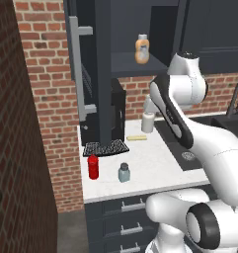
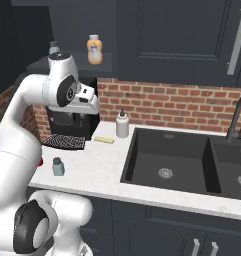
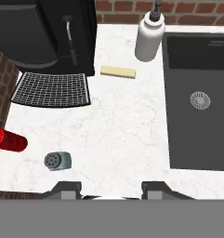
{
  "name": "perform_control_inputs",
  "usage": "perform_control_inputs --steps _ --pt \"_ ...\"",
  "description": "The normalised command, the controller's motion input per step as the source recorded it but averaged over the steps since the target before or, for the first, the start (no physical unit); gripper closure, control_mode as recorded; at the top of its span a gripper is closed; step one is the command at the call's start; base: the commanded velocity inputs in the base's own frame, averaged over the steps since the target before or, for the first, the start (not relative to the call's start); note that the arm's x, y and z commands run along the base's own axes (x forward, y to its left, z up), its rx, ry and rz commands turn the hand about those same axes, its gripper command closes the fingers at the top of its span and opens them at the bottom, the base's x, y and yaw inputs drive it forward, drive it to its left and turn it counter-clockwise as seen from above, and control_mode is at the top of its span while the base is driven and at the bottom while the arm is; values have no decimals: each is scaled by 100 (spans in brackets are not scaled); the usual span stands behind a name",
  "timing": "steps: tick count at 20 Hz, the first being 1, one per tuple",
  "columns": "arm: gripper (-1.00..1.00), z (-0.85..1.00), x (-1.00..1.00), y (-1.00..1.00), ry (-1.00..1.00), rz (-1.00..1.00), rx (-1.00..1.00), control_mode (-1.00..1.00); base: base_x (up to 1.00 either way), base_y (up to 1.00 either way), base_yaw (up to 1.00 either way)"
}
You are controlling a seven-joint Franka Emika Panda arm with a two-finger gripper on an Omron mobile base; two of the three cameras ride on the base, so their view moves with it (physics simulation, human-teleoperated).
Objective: Put the shaker and condiment bottle from the counter next to their counterparts in the cabinet.
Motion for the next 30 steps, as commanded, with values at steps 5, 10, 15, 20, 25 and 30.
perform_control_inputs --steps 5,10,15,20,25,30 --pt "-100 0 -27 -26 -6 0 6 -100 0 0 0" --pt "-100 -17 -19 -67 -36 5 23 -100 0 0 0" --pt "-100 -38 11 -52 -20 37 5 -100 0 0 0" --pt "-100 -77 -1 -46 -48 84 11 -100 0 0 0" --pt "-100 -65 -3 -10 -35 82 1 -100 0 0 0" --pt "-100 -52 1 43 -14 47 0 -100 0 0 0"
